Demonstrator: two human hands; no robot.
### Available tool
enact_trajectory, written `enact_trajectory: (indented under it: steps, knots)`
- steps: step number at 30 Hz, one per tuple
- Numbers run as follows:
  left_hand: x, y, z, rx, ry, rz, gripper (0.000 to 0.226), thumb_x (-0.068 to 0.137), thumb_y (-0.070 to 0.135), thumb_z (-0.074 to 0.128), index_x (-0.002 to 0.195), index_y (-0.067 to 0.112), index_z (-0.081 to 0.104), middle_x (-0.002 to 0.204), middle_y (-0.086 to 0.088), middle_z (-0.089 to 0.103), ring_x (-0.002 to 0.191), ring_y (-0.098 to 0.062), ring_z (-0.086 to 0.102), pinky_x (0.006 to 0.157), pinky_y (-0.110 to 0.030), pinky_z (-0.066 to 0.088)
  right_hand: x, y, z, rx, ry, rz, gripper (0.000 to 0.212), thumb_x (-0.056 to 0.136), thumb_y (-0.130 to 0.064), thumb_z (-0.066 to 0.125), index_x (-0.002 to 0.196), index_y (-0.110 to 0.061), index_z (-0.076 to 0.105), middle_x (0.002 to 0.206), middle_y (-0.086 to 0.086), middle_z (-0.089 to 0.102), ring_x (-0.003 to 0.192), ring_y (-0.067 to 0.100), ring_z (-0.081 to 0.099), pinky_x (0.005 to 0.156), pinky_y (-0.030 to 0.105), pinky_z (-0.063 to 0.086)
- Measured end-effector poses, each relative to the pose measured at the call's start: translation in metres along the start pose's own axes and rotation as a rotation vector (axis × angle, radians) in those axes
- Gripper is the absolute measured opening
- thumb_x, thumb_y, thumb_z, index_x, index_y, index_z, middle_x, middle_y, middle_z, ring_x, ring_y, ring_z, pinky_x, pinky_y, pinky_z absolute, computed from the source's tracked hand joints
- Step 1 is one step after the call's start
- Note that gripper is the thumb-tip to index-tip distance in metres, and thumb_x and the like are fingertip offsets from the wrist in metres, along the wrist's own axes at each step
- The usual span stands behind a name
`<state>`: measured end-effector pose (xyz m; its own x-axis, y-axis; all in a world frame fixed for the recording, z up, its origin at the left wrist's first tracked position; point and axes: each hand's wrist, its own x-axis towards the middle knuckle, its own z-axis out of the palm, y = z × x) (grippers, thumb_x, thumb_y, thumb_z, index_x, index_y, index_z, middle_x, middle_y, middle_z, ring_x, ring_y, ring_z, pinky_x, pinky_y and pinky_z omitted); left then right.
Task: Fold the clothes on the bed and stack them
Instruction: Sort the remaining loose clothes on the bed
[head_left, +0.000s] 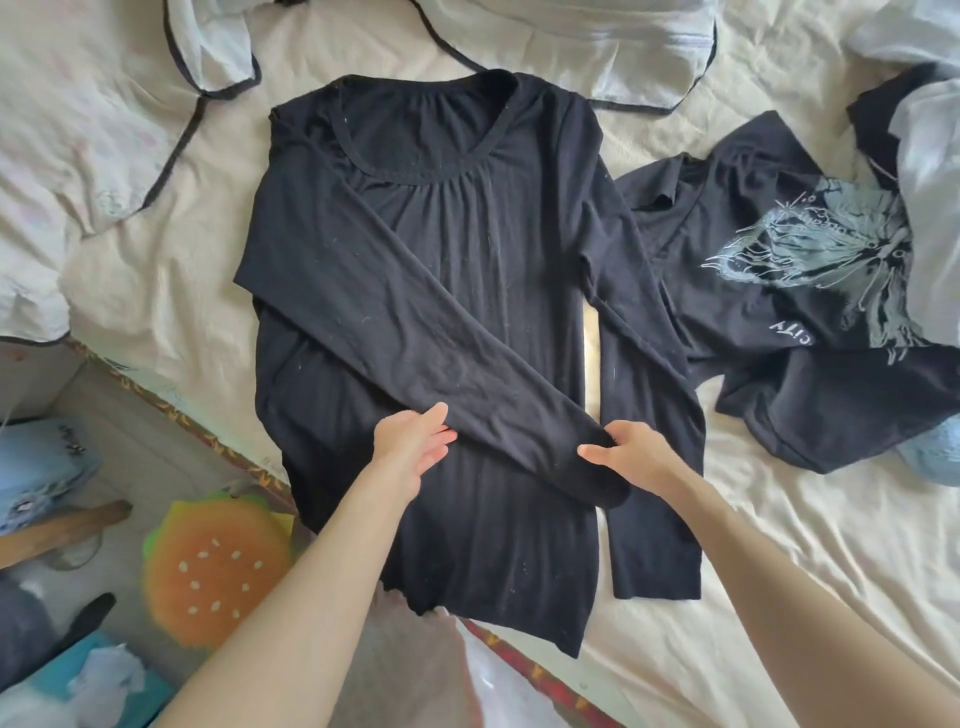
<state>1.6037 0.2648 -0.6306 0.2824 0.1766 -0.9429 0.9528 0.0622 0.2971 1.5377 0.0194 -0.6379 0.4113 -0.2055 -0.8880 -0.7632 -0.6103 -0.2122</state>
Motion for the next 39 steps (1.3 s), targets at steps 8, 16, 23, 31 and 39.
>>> enact_trajectory:
  steps: [8,16,23,31,39]
  knots:
    - [-0.018,-0.021,0.027,-0.253,-0.134,0.034,0.007,0.095,0.009,0.055,0.1,0.004,0.054,0.102,-0.01,0.063,0.094,-0.022,0.064,0.092,-0.04,0.05,-0.029,0.019,0.009,0.659,-0.029,0.026,0.016,0.093,-0.02,0.059,0.085,-0.007,0.064,0.084,0.009,0.062,0.077,0.019,0.058,0.072,0.029,0.048]
    - [-0.033,-0.043,0.032,0.034,-0.259,0.034,0.009,0.092,0.014,0.06,0.101,0.016,0.061,0.102,-0.003,0.07,0.092,-0.019,0.067,0.074,-0.028,0.053,-0.043,0.02,0.019,0.897,-0.111,0.066,0.022,0.086,-0.018,0.069,0.104,-0.007,0.062,0.099,0.01,0.071,0.09,0.023,0.07,0.065,0.033,0.058]
    - [-0.039,-0.058,0.022,0.162,-0.123,0.118,0.004,0.095,0.02,0.054,0.096,0.023,0.053,0.097,-0.002,0.064,0.081,-0.023,0.069,0.058,-0.024,0.054,-0.055,0.029,0.044,0.914,0.067,0.099,0.007,0.089,-0.01,0.063,0.095,-0.013,0.062,0.102,0.011,0.066,0.094,0.028,0.066,0.063,0.034,0.059]
    - [-0.039,-0.076,0.02,0.411,-0.065,0.111,0.024,0.093,0.023,0.058,0.109,0.007,0.051,0.094,-0.01,0.066,0.079,-0.02,0.068,0.075,-0.032,0.055,-0.057,0.047,0.052,0.605,0.319,0.113,0.009,0.092,-0.011,0.055,0.1,-0.011,0.06,0.084,0.006,0.066,0.07,0.02,0.068,0.073,0.041,0.058]
    - [-0.044,-0.07,0.027,1.228,0.179,1.021,0.03,0.09,0.028,0.061,0.116,0.015,0.053,0.12,-0.006,0.053,0.113,-0.024,0.048,0.089,-0.035,0.043,-0.042,0.076,0.019,0.259,0.721,0.14,0.041,0.092,-0.02,0.056,0.13,-0.006,0.046,0.124,0.014,0.052,0.117,0.029,0.046,0.091,0.04,0.042]
